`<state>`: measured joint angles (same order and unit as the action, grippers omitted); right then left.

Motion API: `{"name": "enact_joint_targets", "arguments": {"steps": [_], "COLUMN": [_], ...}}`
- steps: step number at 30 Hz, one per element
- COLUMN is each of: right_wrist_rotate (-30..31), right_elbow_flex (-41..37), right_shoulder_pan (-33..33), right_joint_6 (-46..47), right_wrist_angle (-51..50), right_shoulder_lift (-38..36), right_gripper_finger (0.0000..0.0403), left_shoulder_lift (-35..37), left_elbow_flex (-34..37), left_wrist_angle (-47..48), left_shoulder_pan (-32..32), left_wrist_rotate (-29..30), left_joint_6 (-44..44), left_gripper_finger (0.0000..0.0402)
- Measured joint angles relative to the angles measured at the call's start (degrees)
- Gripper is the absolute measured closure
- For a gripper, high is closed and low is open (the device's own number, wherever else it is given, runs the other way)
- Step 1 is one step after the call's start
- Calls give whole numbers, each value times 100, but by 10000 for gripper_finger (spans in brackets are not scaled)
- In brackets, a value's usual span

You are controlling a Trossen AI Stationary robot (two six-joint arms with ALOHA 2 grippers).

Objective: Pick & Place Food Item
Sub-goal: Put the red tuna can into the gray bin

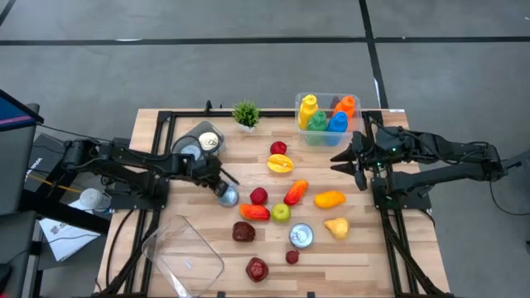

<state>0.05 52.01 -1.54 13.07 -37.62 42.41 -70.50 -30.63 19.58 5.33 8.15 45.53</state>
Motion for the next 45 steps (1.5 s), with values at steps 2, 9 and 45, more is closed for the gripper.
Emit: {"name": "enact_joint_targets", "arguments": {"steps": [2, 9, 45], "right_wrist_rotate": [0, 27, -1784], "right_elbow_flex": [-2, -1, 3562], "right_shoulder_pan": [0, -77, -393], "right_joint_6": [1, 432, -430], "right_wrist_angle": [36, 721, 3055], "right_shoulder_lift": [13, 642, 8008], "right_gripper_finger": [281, 281, 401], "left_shoulder_lift": [2, 214, 1418], "left_elbow_flex": [0, -647, 128], "left_wrist_angle": [-299, 355, 1607], "left_shoulder_pan": [226, 533, -2267], "left_wrist_rotate": [2, -218, 311], "left_joint_6": [-4, -5, 2270], "left_gripper_finger": [400, 401, 401]}}
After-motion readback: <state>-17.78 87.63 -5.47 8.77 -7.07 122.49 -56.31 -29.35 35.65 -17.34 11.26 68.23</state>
